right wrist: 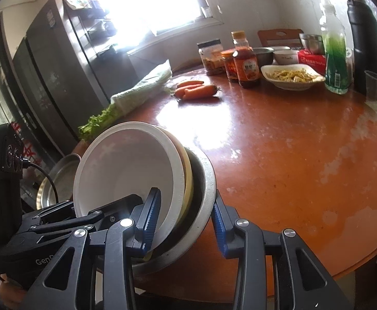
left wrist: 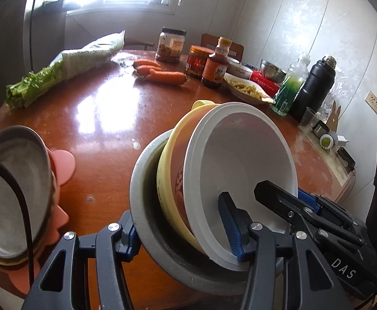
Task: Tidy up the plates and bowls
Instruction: 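Lift the bowl stack and carry it toward the silver tray stack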
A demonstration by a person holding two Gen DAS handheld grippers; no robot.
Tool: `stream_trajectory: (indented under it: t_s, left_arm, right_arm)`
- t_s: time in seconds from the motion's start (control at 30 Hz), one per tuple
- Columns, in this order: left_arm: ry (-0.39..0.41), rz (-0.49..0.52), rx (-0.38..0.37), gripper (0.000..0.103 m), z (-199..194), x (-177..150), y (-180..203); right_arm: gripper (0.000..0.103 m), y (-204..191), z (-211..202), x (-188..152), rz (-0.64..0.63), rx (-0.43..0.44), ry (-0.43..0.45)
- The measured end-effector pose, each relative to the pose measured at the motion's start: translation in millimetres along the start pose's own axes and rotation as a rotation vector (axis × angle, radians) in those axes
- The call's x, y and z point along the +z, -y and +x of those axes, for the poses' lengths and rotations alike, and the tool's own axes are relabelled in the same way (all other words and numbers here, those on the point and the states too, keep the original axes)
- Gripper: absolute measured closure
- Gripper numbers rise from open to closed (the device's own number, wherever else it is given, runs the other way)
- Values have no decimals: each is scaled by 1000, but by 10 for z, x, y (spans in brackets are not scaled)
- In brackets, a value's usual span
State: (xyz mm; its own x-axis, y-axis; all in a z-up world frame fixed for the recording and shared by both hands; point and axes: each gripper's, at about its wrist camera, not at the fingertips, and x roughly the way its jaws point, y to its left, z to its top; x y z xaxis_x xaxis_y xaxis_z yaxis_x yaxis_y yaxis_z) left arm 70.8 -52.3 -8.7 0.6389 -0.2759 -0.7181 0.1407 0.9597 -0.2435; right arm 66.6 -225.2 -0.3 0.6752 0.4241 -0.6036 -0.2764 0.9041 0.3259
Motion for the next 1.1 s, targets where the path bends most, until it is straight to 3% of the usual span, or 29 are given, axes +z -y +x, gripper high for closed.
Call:
stream_trajectory:
  t_s: [0.37,0.67,1.1]
  left_arm:
    - [69,11,26,50,-407,107,-35]
    - [150,-31,57,50,-791,181,-280]
    - [210,-146,154,50,-1181,190,-1140]
  right_arm:
    - [63,-258,-206,124,-44,36,46]
    - [63,-621,-235,230,-91,105,63]
    - [63,-1482,189,477,-193,222,36]
